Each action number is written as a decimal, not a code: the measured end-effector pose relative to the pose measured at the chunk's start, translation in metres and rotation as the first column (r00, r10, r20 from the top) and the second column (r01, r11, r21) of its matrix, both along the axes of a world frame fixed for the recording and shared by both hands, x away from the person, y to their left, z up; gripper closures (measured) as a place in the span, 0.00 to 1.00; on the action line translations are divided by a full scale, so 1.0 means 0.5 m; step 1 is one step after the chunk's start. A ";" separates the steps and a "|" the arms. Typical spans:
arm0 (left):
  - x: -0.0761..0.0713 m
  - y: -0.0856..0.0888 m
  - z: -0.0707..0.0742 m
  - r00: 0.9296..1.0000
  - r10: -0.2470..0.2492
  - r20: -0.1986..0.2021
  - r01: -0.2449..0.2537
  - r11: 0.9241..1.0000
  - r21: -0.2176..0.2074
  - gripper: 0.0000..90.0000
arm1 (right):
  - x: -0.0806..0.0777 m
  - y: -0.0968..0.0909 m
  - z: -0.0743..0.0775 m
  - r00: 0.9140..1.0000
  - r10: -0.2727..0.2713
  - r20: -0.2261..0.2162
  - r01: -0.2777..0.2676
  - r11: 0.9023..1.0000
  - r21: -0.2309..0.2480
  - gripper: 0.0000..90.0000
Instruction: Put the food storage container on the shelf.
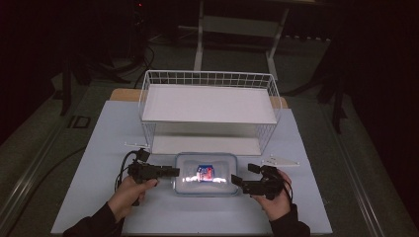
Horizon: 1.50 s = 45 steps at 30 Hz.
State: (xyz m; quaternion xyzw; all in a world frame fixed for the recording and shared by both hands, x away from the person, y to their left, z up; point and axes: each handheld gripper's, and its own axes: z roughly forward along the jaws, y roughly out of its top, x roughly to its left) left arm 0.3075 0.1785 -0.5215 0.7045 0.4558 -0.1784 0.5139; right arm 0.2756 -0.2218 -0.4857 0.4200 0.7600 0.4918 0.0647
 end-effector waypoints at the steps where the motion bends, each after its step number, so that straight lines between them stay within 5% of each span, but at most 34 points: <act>1: -0.003 0.000 0.001 1.000 -0.001 0.006 0.001 1.000 -0.003 0.61 | 0.001 0.000 -0.001 1.000 0.003 -0.008 -0.003 1.000 0.002 0.12; 8: -0.011 0.002 0.004 0.999 -0.020 0.032 0.020 1.000 -0.001 0.63 | 0.016 -0.004 -0.009 0.997 0.019 -0.068 -0.016 0.998 0.054 0.16; 14: -0.019 0.002 0.007 0.997 -0.042 0.064 0.042 0.999 0.007 0.64 | 0.039 -0.008 -0.026 0.985 0.071 -0.157 -0.054 0.993 0.108 0.31; 29: -0.025 0.005 0.008 0.992 -0.073 0.101 0.071 0.997 0.018 0.65 | 0.051 -0.017 -0.037 0.956 0.138 -0.258 -0.092 0.979 0.184 0.52; 45: -0.039 -0.002 0.020 0.994 -0.039 0.102 0.036 0.999 0.040 0.65 | 0.031 -0.014 -0.021 0.963 0.126 -0.238 -0.095 0.986 0.140 0.56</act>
